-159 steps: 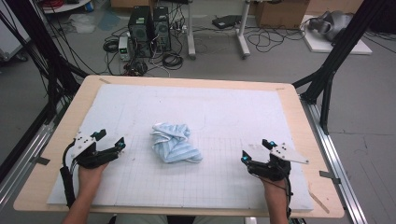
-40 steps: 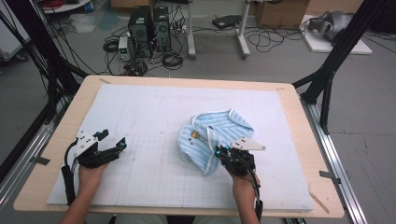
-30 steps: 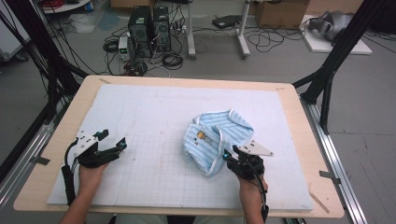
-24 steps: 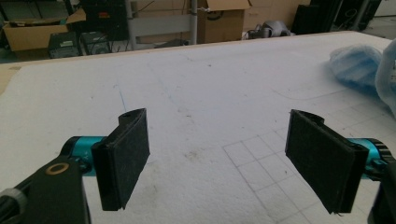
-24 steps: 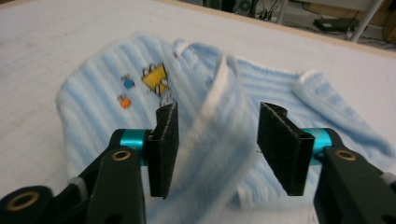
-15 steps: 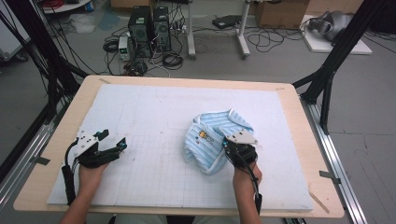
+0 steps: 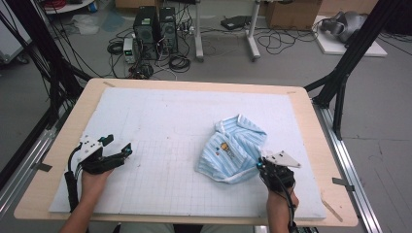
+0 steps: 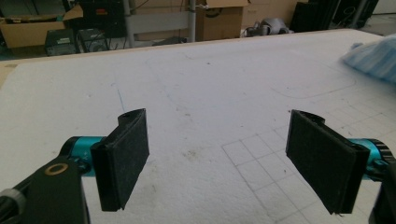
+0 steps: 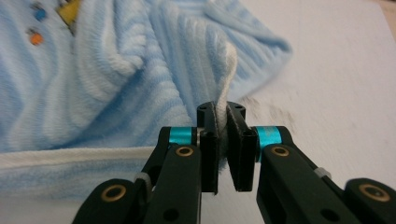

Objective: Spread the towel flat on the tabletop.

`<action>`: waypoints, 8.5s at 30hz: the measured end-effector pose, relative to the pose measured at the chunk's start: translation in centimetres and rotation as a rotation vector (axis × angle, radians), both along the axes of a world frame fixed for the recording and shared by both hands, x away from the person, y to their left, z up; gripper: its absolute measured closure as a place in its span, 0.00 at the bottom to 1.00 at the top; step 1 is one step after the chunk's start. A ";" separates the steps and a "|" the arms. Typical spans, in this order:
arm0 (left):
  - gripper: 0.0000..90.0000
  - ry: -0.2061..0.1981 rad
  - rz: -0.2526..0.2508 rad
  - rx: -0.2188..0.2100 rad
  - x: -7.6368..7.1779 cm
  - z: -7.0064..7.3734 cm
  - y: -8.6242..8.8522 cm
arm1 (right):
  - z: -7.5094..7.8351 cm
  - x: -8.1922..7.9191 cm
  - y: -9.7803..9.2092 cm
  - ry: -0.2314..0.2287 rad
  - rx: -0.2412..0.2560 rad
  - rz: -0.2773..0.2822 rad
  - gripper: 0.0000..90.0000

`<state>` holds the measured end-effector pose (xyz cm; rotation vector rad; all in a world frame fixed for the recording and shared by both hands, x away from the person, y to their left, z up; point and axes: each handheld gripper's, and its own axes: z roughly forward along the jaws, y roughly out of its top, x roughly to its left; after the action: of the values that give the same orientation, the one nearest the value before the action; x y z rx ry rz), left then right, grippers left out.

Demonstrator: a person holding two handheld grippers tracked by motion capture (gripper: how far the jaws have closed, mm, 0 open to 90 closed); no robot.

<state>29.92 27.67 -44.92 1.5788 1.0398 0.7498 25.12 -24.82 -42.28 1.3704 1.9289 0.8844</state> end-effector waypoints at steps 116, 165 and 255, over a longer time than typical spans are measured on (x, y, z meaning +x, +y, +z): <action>0.97 0.216 -0.195 0.029 9.7 3.2 -7.3 | -1.9 4.4 10.6 0.148 0.092 0.336 0.90; 0.33 0.160 -0.112 -0.072 6.2 2.4 -6.8 | -1.3 2.2 5.3 0.072 0.123 0.255 0.44; 0.97 0.332 -0.428 0.101 -7.3 0.1 -8.0 | -2.2 1.0 5.5 0.094 0.062 0.180 0.57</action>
<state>22.58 19.67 -44.81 1.9743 0.8571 0.2549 26.08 -19.30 -44.52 1.3092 2.1399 0.9869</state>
